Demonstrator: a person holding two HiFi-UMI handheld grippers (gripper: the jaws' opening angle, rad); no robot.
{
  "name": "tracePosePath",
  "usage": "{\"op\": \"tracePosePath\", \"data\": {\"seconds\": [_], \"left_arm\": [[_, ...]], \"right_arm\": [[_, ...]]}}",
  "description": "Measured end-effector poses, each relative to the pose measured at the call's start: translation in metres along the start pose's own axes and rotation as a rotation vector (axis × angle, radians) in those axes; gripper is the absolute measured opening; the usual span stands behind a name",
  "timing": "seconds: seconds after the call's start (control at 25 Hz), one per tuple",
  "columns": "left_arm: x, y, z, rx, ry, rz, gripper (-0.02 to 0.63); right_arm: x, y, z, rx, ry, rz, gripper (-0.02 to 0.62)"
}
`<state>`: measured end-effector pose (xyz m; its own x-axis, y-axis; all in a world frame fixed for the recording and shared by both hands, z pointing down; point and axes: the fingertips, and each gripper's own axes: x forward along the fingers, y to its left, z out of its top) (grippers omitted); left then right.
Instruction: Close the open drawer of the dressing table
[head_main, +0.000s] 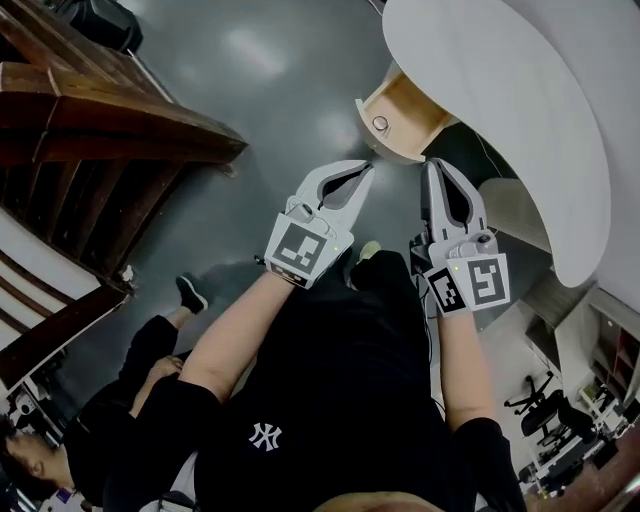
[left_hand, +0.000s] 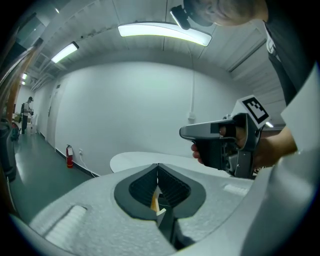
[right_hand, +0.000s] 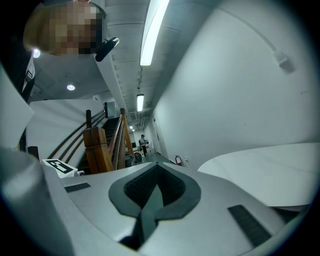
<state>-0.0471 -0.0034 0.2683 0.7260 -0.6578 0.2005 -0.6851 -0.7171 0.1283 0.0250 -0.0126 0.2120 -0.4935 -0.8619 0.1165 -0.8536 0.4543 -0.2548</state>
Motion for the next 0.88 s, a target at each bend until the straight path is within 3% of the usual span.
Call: {"op": "tracePosePath", "data": {"seconds": [0.32, 0.6, 0.88], "left_arm": [[0.036, 0.020, -0.072, -0.011, 0.050, 0.003, 0.011], [0.083, 0.026, -0.161, -0.021, 0.114, 0.025, 0.014], [0.128, 0.047, -0.255, -0.021, 0.176, 0.028, 0.077]], "right_arm": [[0.035, -0.030, -0.046, -0.022, 0.048, 0.009, 0.015], [0.059, -0.068, -0.103, -0.047, 0.083, 0.062, 0.015], [0.087, -0.099, -0.154, -0.091, 0.094, 0.085, 0.015]]}}
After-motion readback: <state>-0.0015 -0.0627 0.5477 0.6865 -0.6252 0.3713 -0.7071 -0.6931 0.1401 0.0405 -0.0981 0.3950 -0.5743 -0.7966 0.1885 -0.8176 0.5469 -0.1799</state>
